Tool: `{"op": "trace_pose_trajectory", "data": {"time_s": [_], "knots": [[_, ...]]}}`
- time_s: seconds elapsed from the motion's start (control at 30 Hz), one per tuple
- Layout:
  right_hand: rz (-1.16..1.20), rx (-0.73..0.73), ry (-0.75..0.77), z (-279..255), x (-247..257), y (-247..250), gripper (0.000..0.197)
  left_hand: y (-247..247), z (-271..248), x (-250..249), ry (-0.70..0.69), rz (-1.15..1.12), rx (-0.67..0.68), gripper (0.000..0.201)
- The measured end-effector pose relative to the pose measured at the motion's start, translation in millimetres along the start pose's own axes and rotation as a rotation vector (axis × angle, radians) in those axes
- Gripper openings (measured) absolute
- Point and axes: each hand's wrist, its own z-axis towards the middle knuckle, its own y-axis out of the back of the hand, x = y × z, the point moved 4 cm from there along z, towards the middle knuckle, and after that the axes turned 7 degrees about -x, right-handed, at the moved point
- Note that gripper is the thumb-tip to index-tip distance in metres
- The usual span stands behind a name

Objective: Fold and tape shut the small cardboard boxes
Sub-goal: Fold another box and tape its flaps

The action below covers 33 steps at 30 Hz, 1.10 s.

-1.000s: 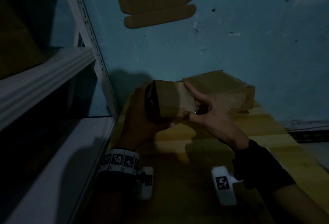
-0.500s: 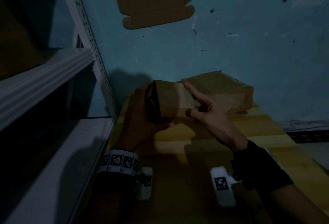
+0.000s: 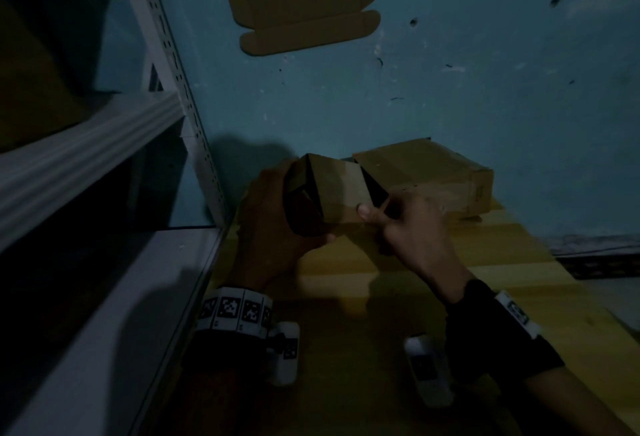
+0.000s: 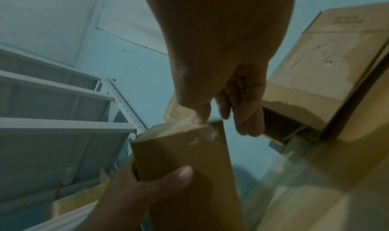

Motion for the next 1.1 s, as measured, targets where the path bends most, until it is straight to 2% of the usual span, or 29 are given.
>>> {"op": "trace_pose_trajectory", "data": {"time_s": [0.1,0.37,0.53,0.77,0.87,0.93,1.03,1.1], "knots": [[-0.058,-0.021,0.001,2.6,-1.9,2.3,0.030,1.8,0.3,-0.9,-0.023,0.023,0.008,0.120],[-0.047,0.092,0.011,5.5,-10.0,-5.9,0.029,3.6,-1.4,-7.4,-0.050,0.042,-0.008,0.118],[-0.133,0.118,0.183,3.6,-5.0,-6.6,0.026,1.9,-1.9,-6.1,-0.056,0.058,-0.010,0.117],[-0.119,0.077,0.236,2.3,-5.8,-6.0,0.019,2.9,-0.5,-10.1,-0.041,0.034,0.004,0.116],[-0.036,0.101,0.179,3.3,-9.2,-5.8,0.021,2.0,-0.9,-8.6,-0.029,0.013,0.014,0.116],[0.140,0.147,0.103,3.5,-10.6,-5.1,0.026,1.7,-0.2,-3.7,0.013,-0.011,0.036,0.117],[0.419,0.172,0.013,2.7,-5.8,-1.2,0.042,0.7,2.0,3.1,0.062,-0.047,0.049,0.119],[0.479,0.171,-0.022,1.9,-1.3,1.4,0.057,0.8,2.5,3.1,0.065,-0.052,0.046,0.120]]}}
